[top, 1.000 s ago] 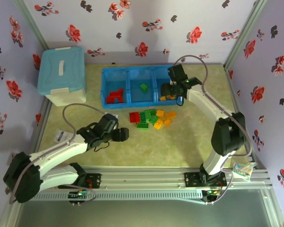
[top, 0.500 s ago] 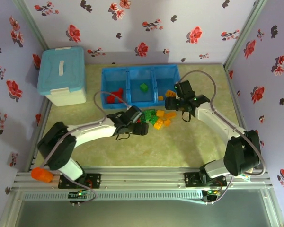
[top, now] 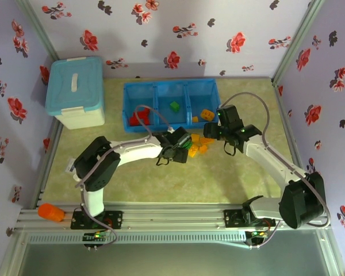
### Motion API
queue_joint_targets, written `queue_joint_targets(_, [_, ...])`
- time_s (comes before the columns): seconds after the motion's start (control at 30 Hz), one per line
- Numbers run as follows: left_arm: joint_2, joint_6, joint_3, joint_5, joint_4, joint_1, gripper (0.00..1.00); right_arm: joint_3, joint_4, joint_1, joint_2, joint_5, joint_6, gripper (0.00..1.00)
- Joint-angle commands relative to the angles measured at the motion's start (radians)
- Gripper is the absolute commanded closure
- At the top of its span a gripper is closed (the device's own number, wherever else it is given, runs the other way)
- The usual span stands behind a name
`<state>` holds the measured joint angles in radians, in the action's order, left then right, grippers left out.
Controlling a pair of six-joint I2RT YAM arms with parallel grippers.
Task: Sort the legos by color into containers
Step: Pick up the lego from the center of the table.
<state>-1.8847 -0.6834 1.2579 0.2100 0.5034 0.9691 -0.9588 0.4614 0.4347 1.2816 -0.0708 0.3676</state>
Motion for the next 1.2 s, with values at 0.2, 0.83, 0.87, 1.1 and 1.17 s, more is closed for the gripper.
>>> queue_joint_targets(0.2, [-0.088,0.005,0.089,0.056,0.078,0.008,0.18,0.051,-0.029,-0.008,-0.086,-0.004,0.012,0.31])
queue_joint_targets(0.83, [0.037,0.040,0.175,0.148,0.174,0.055,0.50,0.103,-0.025,-0.011,-0.157,-0.007,0.020,0.32])
queue_joint_targets(0.87, [0.049,0.050,0.185,0.150,0.174,0.045,0.50,0.110,-0.025,-0.011,-0.162,-0.005,0.022,0.32])
queue_joint_targets(1.1, [0.037,0.139,0.325,0.146,0.188,-0.069,0.51,0.105,-0.029,-0.011,-0.167,0.022,0.025,0.32])
queue_joint_targets(1.17, [0.008,0.169,0.385,0.132,0.202,-0.103,0.51,0.103,-0.026,-0.011,-0.172,0.028,0.026,0.32])
